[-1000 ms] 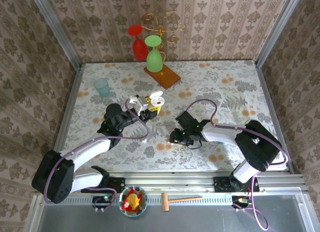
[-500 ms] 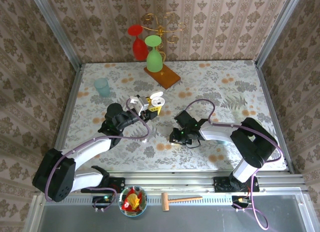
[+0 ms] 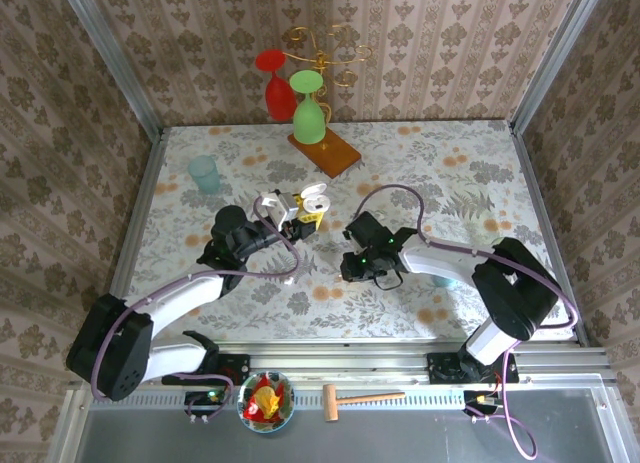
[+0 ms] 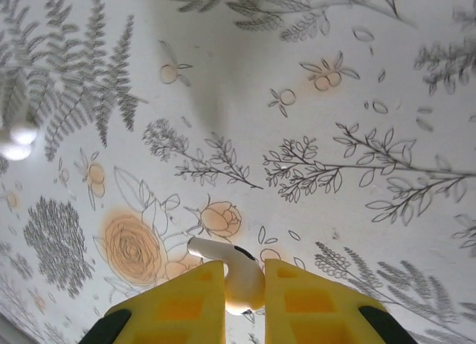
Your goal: Insert wireless bluetooth earbuds into charging case
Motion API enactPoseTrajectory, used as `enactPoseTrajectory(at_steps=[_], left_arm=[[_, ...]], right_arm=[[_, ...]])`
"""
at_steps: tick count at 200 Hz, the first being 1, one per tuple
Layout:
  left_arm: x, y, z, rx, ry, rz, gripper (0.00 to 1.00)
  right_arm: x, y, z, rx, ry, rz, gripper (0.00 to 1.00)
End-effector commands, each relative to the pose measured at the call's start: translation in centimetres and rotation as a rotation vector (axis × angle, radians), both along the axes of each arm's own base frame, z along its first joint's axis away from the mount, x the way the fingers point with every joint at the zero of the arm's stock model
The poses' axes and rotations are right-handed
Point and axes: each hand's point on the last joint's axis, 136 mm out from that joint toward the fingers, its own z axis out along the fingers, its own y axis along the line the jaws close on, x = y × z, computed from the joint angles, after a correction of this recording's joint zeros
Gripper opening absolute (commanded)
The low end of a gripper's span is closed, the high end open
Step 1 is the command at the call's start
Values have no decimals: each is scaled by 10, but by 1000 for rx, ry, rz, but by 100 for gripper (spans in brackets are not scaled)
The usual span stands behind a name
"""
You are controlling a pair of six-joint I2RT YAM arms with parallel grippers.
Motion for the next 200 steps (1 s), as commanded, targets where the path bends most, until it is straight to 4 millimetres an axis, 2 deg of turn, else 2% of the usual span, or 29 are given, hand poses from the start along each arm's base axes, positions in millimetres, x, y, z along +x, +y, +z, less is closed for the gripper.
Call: enactPoseTrajectory(at_steps=[1, 17, 46, 98, 114, 134, 140, 161, 182, 200], left_arm=[[1, 1, 1, 4, -26, -1, 5], [0, 2, 1, 8, -21, -1, 5], [-1, 4, 0, 13, -20, 8, 5], [0, 8, 2, 18, -25, 28, 6], [1, 9, 3, 13, -25, 31, 6], [2, 8, 5, 9, -27, 28, 6], [2, 8, 6, 7, -28, 26, 6], [1, 8, 8, 4, -32, 26, 6], [2, 9, 9, 6, -38, 30, 6], [3, 8, 11, 6, -50, 33, 6]], right_arm=[[-13, -21, 6, -139, 2, 228, 15], [-21, -27, 5, -163, 69, 304, 15], [-39, -25, 3, -169, 188, 453, 16], [-33, -27, -16, -258, 268, 526, 15], [-26, -29, -20, -290, 257, 527, 19], [-14, -33, -20, -333, 219, 483, 31], [-11, -32, -18, -331, 201, 464, 38], [-4, -30, -6, -287, 143, 374, 50], [1, -28, 8, -210, 81, 209, 52], [-6, -25, 11, -84, 102, 3, 51]])
